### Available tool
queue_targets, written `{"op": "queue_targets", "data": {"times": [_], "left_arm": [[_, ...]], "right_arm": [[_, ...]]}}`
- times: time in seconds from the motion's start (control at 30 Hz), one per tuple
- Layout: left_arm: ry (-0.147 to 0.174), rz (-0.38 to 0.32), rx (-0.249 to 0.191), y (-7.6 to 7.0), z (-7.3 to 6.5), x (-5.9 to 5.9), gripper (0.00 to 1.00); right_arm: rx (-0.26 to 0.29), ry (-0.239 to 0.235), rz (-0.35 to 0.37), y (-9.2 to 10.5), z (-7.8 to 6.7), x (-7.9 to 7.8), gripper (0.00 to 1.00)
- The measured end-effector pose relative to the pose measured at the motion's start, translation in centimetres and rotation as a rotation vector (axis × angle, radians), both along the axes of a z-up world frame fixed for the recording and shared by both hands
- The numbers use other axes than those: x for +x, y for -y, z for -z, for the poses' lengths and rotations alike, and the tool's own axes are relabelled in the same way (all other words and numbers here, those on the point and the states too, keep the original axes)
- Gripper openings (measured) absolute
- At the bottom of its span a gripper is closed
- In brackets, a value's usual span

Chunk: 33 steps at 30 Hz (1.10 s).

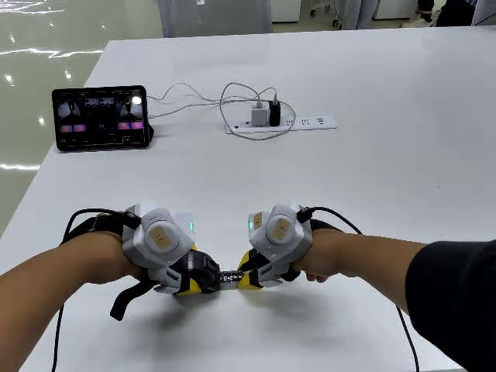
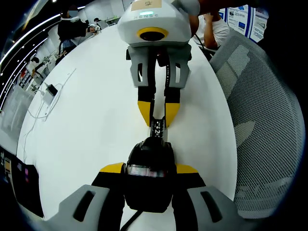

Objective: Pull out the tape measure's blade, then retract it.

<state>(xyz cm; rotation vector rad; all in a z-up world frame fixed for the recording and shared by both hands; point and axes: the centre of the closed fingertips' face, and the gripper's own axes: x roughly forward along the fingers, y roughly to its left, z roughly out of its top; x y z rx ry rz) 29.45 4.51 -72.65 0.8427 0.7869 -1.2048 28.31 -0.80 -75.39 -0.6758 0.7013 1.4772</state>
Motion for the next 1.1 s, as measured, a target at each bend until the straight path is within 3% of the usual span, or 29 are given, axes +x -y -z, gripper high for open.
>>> {"op": "queue_targets", "data": {"times": [1.1], "left_arm": [[0.001, 0.002, -0.002, 0.1, -0.1, -0.1, 0.32]], "right_arm": [[-0.022, -0.010, 0.020, 1.7, 0.0, -0.1, 0.10]]}}
